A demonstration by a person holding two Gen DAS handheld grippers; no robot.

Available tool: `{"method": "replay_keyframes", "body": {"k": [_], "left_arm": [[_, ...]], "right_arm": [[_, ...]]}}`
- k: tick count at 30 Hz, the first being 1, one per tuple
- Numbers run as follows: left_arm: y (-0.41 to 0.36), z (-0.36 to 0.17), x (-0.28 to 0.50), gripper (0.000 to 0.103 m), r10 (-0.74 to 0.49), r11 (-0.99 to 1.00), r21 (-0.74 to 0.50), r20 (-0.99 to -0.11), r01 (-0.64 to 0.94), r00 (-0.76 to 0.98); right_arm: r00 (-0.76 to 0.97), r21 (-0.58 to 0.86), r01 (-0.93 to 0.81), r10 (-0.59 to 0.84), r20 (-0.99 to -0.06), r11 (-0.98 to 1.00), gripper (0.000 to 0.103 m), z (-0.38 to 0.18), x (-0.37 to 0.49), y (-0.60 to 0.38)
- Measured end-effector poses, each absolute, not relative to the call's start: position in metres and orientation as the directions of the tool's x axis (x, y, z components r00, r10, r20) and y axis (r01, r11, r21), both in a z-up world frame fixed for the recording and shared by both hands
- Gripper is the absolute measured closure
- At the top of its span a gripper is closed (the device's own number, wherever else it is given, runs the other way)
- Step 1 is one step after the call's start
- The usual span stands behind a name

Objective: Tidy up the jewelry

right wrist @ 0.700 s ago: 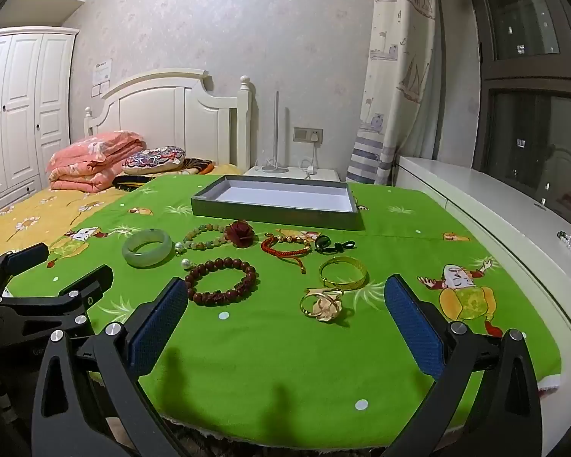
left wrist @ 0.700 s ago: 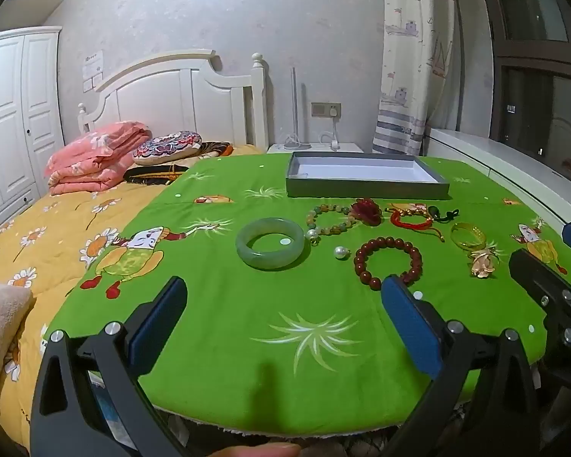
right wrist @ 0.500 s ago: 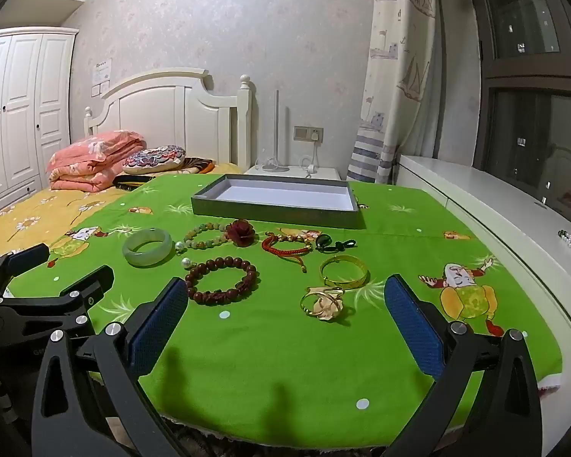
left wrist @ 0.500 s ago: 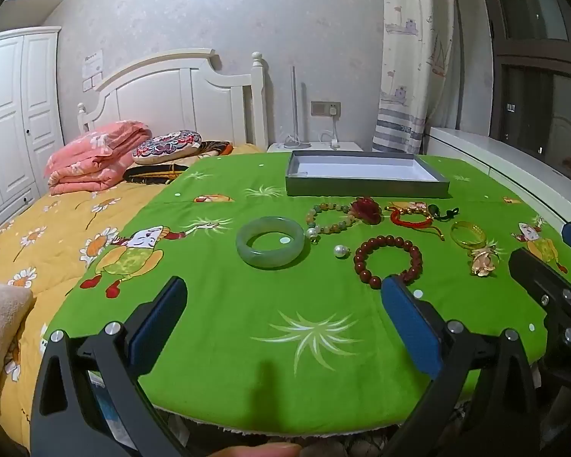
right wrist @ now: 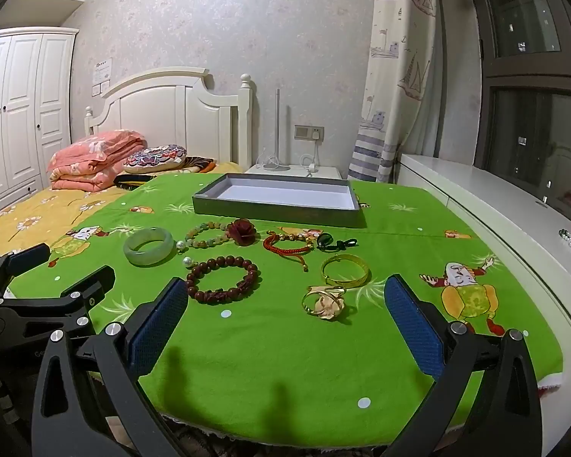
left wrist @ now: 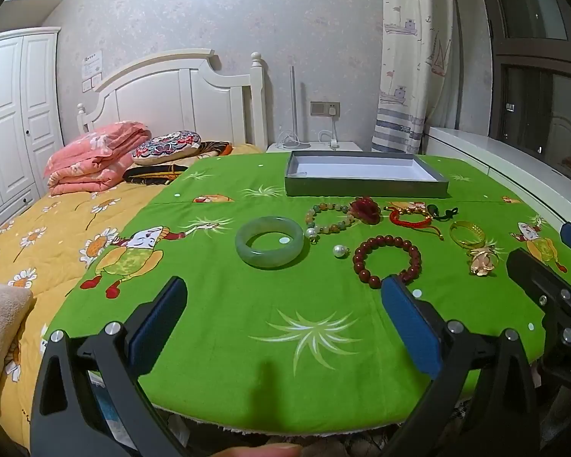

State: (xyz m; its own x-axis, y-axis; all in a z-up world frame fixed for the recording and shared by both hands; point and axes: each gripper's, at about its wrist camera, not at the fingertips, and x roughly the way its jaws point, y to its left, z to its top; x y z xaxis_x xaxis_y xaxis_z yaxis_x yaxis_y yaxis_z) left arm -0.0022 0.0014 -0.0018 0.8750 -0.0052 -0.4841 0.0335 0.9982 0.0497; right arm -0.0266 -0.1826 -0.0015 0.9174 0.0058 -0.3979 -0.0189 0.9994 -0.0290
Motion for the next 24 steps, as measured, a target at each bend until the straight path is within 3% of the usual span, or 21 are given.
{"method": "replay_keyframes", "body": {"k": [24], "left_arm": [[0.0007, -0.0026, 0.0005, 0.004, -0.008, 0.998, 0.045, -0.486, 0.034, 0.874]], "right_arm": [[0.916, -0.025, -0.019, 0.007, -0.402, 1.0, 0.007, -0.002, -0.0251, -0.185]]}}
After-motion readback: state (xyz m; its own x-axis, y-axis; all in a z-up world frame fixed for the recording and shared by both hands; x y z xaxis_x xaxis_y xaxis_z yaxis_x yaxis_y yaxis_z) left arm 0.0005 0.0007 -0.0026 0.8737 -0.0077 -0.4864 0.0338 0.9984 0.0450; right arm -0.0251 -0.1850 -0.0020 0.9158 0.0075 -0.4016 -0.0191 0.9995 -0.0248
